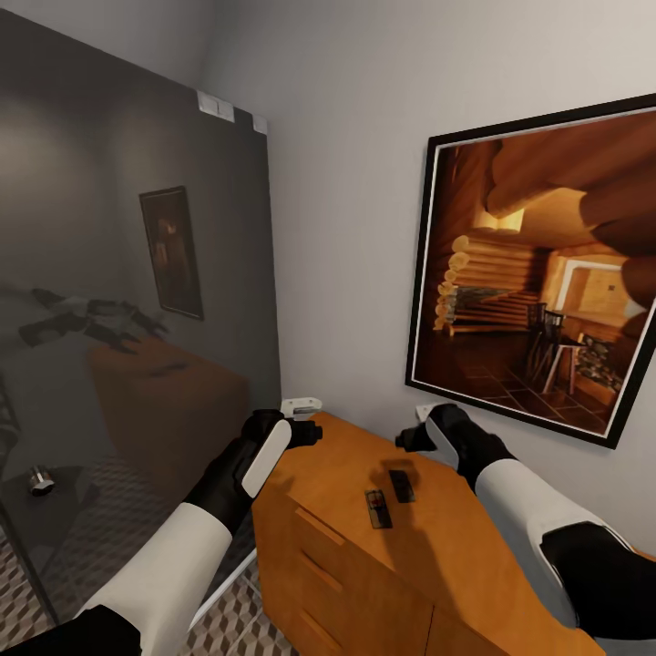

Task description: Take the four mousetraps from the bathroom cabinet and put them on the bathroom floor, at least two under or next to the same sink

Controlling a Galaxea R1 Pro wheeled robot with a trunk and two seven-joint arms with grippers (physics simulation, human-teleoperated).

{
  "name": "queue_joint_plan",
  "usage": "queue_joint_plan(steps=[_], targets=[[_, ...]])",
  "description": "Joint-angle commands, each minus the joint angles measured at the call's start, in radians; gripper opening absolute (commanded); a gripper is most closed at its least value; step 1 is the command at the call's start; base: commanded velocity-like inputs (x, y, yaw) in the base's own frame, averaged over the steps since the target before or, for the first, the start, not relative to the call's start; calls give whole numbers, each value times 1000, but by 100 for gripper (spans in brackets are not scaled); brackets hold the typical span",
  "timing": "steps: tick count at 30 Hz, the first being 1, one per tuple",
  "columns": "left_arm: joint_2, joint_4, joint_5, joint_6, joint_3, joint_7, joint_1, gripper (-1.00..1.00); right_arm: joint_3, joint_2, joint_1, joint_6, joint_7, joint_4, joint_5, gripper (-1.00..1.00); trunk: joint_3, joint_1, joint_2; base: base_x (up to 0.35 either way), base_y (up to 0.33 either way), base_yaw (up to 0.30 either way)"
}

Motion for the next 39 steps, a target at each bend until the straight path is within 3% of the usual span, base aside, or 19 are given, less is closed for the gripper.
queue_joint_plan(steps=[1,39], targets=[[0,-1,10,1,-1,10,0,100,8,-1,-1,12,-5,-1,-9,100,-1,0,-1,0,0,0],[0,-1,10,1,-1,10,0,100,10,0,-3,25,-2,-5,-11,100,-1,0,-1,0,0,0]])
